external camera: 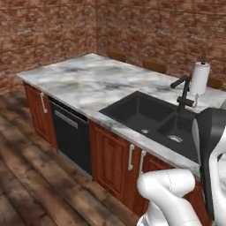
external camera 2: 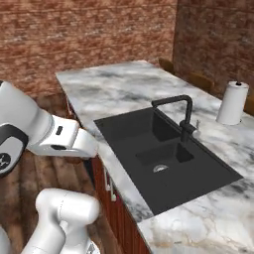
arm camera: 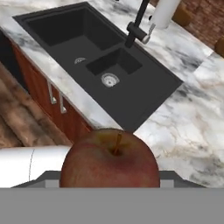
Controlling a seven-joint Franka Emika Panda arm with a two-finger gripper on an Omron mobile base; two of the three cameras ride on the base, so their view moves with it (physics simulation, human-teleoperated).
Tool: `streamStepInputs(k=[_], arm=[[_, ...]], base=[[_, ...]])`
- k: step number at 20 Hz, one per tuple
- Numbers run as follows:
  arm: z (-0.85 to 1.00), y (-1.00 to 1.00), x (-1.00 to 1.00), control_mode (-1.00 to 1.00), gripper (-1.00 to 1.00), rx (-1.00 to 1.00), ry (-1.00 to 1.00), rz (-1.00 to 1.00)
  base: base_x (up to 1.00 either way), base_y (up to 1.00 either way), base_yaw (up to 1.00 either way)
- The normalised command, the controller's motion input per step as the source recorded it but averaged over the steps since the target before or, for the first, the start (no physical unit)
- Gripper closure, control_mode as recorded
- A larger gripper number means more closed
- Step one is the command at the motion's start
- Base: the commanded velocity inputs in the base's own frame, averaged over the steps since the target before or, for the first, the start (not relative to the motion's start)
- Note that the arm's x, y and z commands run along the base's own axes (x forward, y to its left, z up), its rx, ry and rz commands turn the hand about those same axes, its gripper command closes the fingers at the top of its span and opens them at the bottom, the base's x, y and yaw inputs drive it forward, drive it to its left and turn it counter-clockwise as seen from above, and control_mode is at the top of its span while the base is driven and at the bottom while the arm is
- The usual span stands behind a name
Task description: Pick the tangerine and apple from the fridge and place them inside the tupperware on the counter.
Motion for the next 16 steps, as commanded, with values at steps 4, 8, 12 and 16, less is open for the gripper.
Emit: streamStepInputs(k=[4, 8, 12, 16], arm=[[0.0, 0.0, 0.0, 1.0, 1.0, 0.0, 0.0, 0.0], [0.0, 0.0, 0.0, 1.0, 1.0, 0.0, 0.0, 0.0], [0.0, 0.0, 0.0, 1.0, 1.0, 0.0, 0.0, 0.0], [0.0, 0.0, 0.0, 1.0, 1.0, 0.0, 0.0, 0.0]], base=[[0.0, -0.16, -1.0], [0.0, -0.16, -0.89], [0.0, -0.29, -0.77], [0.0, -0.37, -0.62]])
